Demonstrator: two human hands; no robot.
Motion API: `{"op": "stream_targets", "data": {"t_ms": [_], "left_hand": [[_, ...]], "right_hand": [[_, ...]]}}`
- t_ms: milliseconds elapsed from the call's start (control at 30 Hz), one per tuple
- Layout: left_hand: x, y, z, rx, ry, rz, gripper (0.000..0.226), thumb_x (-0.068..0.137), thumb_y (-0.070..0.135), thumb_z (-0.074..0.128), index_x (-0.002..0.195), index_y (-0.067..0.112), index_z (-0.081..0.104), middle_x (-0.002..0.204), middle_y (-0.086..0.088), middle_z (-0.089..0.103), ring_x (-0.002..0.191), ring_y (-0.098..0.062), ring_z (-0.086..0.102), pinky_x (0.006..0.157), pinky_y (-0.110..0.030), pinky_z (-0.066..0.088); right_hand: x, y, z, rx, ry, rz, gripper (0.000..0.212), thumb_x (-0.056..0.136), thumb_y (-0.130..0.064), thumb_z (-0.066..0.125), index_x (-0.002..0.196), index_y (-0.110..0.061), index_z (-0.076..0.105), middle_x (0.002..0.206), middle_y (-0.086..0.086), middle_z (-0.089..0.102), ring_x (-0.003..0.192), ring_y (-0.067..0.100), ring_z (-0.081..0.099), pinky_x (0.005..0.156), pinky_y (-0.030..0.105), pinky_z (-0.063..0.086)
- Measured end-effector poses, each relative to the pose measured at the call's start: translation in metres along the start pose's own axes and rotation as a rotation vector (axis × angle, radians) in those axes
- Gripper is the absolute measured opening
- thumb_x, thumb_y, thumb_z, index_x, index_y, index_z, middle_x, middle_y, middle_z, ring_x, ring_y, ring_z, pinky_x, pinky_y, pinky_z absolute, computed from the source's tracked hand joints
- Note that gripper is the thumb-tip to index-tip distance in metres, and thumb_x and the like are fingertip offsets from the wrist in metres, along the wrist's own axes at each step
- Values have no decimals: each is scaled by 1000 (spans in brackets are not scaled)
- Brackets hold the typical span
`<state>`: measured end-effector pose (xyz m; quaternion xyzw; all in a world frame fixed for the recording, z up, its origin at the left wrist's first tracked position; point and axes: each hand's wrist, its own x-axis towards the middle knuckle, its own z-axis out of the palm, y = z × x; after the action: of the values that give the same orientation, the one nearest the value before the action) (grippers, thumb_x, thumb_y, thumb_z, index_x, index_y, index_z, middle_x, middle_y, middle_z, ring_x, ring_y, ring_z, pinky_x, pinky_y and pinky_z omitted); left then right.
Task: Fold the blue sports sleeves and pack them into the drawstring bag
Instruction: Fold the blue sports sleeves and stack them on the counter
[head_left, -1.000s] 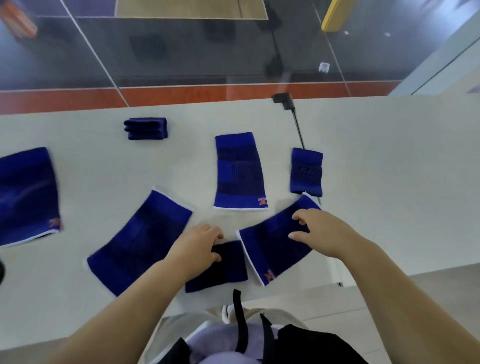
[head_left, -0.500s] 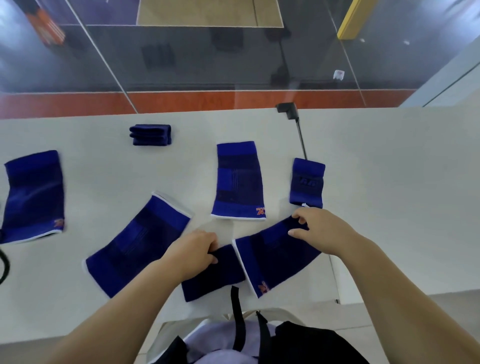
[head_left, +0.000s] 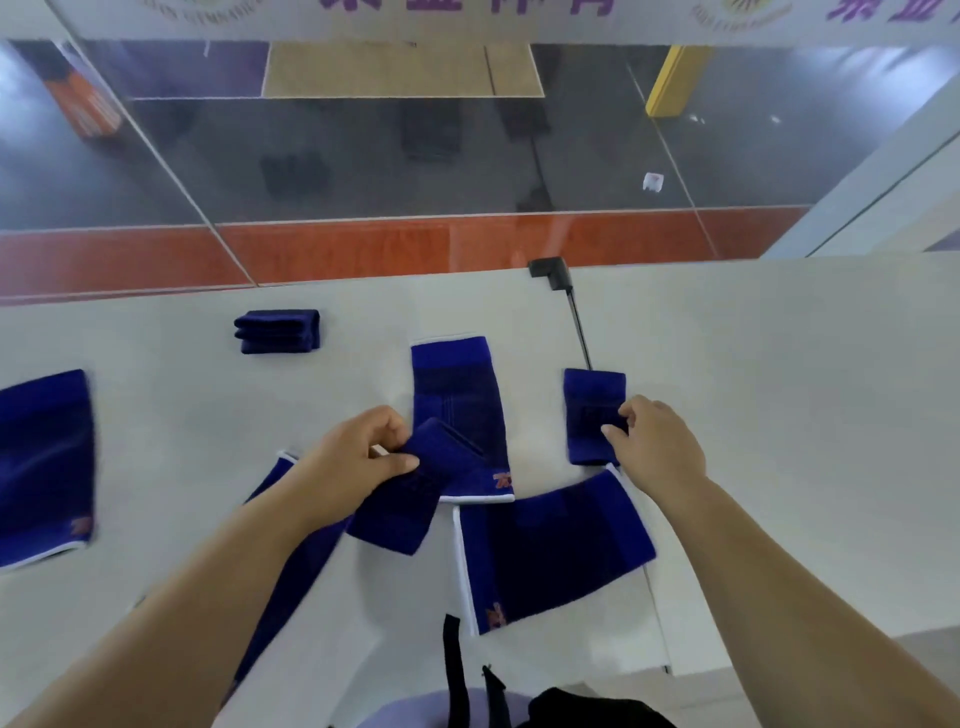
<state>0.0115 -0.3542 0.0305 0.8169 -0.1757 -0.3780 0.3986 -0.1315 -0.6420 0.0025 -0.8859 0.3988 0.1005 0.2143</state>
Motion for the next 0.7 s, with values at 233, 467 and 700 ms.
{"op": "stream_targets", "data": {"t_ms": [233,467,700], "left_hand": [[37,9,18,-144,39,-36,17,91,10,57,81,20,47,84,0,60,67,-15,53,56,-27,44],[49,-14,29,-106,112,-171,16,92,15,55,81,23,46,98,-14,64,79,-23,57,68,-39,48],[38,-29,22,-117,85,-235,14,93,11,53,104,19,53,92,-11,66,83,-25,66,71,-39,58]], "right_hand": [[21,-8,16,192,31,113,36,91,-26,60,120,-10,48,116,10,55,88,21,52,73,30,42],[31,-14,22,223,62,182,35,89,-21,62,117,-6,49,108,10,62,85,22,53,71,33,43],[20,-26,8,329,171,-37,10,91,-13,56,100,-16,55,98,-1,59,85,19,55,70,27,42]]}}
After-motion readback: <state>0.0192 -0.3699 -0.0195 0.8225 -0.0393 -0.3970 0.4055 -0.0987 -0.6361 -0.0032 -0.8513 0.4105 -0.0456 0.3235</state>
